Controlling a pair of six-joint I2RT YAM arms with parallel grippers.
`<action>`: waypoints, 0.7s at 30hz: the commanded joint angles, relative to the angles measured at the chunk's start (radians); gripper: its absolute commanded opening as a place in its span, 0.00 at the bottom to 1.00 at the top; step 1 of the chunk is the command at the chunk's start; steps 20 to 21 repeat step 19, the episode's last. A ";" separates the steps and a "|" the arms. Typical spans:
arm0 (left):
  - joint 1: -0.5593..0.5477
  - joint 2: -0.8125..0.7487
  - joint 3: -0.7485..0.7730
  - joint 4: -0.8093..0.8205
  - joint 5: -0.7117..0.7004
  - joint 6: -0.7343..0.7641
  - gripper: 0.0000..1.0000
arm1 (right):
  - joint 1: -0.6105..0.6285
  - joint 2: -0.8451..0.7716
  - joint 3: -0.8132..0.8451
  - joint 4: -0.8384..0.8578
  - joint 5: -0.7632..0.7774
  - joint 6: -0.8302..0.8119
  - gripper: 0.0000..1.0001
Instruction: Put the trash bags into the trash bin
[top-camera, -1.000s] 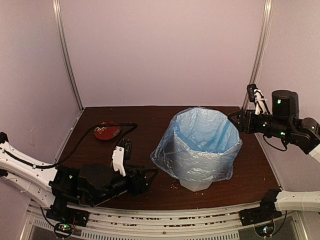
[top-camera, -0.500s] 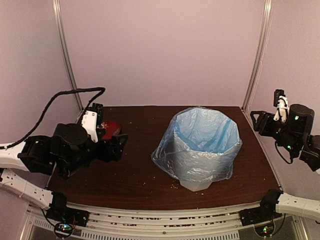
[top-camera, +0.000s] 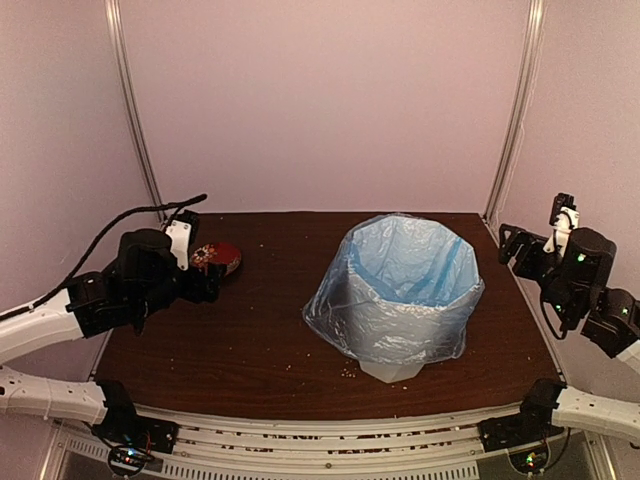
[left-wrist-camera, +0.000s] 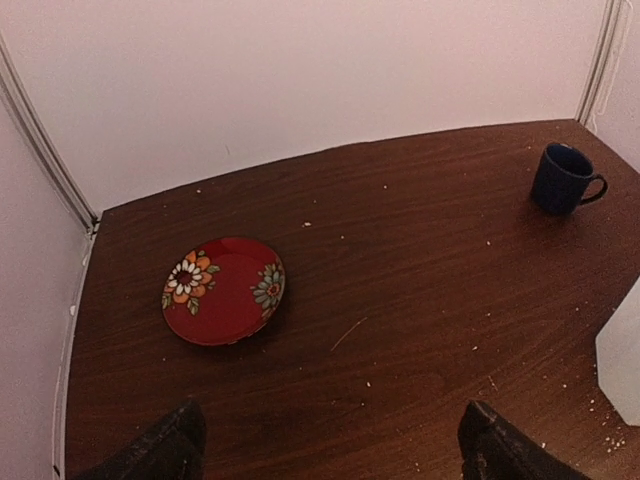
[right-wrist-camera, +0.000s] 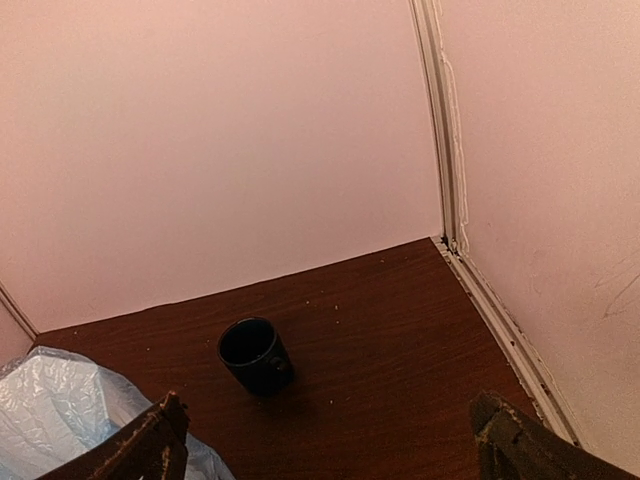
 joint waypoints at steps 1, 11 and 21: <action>0.123 0.019 0.008 0.152 0.213 0.074 0.92 | 0.037 0.029 -0.023 0.049 0.080 -0.032 1.00; 0.319 0.075 -0.013 0.254 0.406 0.053 0.98 | 0.136 -0.043 -0.112 0.110 0.188 -0.104 1.00; 0.319 0.015 -0.038 0.245 0.389 0.070 0.98 | 0.138 0.018 -0.082 0.094 0.206 -0.015 1.00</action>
